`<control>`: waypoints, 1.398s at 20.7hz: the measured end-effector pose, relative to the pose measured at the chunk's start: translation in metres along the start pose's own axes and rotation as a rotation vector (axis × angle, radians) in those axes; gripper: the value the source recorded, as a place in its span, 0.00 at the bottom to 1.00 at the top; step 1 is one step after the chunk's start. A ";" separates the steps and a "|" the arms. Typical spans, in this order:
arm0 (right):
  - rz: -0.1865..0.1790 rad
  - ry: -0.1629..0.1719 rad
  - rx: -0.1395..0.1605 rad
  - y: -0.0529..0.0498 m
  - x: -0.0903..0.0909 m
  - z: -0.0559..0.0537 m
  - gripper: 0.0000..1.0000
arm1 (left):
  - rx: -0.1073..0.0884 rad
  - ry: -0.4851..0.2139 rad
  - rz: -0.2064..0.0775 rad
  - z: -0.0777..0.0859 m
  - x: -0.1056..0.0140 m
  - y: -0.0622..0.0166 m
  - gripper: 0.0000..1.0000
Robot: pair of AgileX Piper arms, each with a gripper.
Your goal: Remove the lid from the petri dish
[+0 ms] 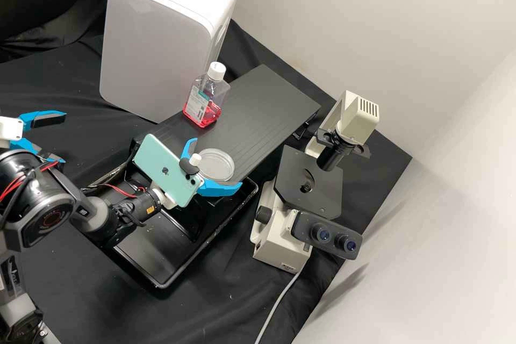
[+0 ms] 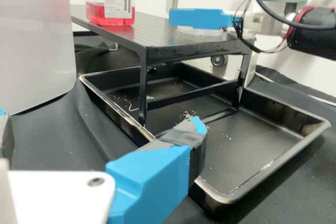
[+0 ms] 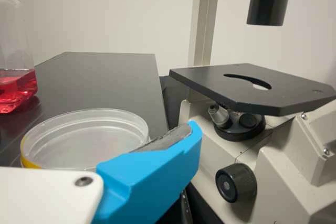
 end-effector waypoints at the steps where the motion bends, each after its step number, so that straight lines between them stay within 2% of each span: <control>1: 0.000 0.000 -0.002 0.000 0.000 0.000 1.00 | 0.001 0.001 -0.002 0.000 0.000 -0.0004 1.00; 4: 0.001 -0.001 0.002 -0.001 0.000 -0.001 1.00 | 0.002 0.002 -0.003 0.000 0.000 -0.0007 1.00; 5: -0.001 0.001 -0.003 -0.002 0.000 -0.002 0.00 | 0.002 0.002 -0.003 0.000 0.000 -0.0007 1.00; 9: -0.007 0.003 -0.027 -0.005 0.001 -0.002 0.00 | 0.002 0.002 -0.003 0.000 0.000 -0.0007 1.00; 14: -0.002 0.009 -0.027 -0.004 0.001 -0.002 0.00 | 0.002 0.001 -0.004 0.000 0.000 -0.0008 1.00; 20: -0.021 0.007 -0.025 -0.010 0.003 -0.002 0.00 | 0.005 -0.008 -0.007 0.002 0.000 -0.0015 1.00; 29: -0.008 0.008 -0.022 -0.009 0.003 -0.002 0.00 | 0.005 -0.008 -0.007 0.002 0.000 -0.0015 1.00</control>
